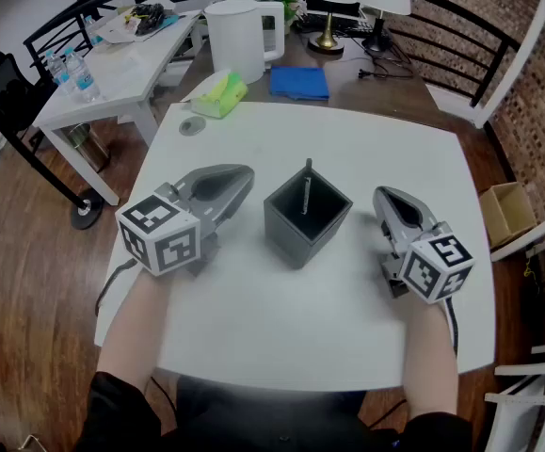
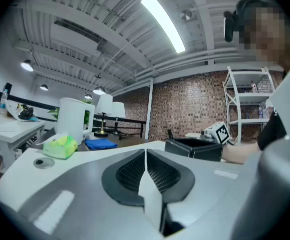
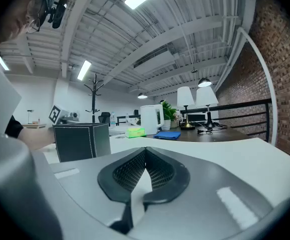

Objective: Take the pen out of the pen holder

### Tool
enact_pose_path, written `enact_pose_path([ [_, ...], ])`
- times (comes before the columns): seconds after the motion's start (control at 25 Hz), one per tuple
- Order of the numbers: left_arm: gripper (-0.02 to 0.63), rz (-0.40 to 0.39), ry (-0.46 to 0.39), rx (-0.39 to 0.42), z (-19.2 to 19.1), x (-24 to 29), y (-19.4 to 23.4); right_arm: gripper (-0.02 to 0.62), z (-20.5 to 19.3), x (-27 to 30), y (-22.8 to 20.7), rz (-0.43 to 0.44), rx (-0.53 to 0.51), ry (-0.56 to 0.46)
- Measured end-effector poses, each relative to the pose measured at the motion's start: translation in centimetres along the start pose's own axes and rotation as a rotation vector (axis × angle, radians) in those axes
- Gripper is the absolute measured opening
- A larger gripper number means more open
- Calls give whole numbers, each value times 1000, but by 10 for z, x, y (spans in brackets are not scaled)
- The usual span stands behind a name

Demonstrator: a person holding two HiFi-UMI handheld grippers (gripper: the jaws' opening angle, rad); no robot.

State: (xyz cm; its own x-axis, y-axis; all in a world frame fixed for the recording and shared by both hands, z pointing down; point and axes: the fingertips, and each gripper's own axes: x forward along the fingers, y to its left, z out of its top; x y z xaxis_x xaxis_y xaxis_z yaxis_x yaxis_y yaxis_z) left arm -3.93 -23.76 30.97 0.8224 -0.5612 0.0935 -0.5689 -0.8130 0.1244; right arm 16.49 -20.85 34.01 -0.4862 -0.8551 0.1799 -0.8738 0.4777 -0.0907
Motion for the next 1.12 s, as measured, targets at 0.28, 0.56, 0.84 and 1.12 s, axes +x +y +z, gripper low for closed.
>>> enact_pose_path([
  [0.28,11,-169,-31,-29,53,22,-28,14,-1,-3,0,2,-3,11],
  [0.56,85,-535,68,-4,40,50,-66,14,-3,-3,2,6,-2,12],
  [0.84,112,-664,115,18,28,58,-81,14,-5,0,4,26,-3,31],
  [1.12,76,-641,101,119,30,54,-89,14,-5,1,4,30,-4,40],
])
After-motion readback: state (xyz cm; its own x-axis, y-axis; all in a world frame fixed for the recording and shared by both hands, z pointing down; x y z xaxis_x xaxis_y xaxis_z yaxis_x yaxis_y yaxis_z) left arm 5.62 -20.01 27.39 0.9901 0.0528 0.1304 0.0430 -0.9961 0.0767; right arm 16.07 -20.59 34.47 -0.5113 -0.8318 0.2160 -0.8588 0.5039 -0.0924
